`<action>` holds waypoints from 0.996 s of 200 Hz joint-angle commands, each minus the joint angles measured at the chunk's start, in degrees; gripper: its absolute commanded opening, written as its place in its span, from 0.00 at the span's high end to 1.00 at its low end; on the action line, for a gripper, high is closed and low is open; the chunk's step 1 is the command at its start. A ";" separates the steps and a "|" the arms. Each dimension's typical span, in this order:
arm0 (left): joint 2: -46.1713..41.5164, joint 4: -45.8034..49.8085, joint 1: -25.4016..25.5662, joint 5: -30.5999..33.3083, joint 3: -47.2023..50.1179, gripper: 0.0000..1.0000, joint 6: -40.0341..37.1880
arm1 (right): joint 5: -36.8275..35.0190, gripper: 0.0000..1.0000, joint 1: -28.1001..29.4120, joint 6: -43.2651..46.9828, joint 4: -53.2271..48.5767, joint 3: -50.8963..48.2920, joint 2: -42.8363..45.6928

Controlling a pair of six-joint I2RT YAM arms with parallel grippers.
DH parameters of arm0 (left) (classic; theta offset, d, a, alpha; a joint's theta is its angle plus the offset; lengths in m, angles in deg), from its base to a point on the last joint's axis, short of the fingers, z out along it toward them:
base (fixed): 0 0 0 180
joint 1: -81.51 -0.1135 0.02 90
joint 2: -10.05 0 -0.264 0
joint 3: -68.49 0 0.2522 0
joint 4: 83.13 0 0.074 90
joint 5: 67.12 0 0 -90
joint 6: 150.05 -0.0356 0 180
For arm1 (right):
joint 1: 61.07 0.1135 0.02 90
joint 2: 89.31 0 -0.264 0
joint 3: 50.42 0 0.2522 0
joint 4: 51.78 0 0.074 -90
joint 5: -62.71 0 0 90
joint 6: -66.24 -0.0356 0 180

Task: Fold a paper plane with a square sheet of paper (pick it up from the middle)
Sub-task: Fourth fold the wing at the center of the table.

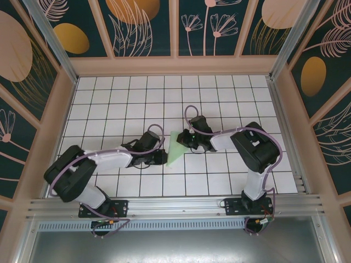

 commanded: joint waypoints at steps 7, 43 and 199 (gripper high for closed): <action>-6.56 5.84 -0.40 1.01 -5.71 0.81 2.25 | -3.28 0.92 0.07 -0.49 -3.86 -2.34 -1.19; -2.01 -8.07 -0.99 -11.26 -4.47 0.79 10.69 | -3.36 0.92 0.34 -1.02 -3.50 -2.45 -1.51; 6.92 -9.47 -1.37 -8.42 5.46 0.80 12.71 | -4.29 0.91 0.58 -1.38 -4.31 -2.87 -2.05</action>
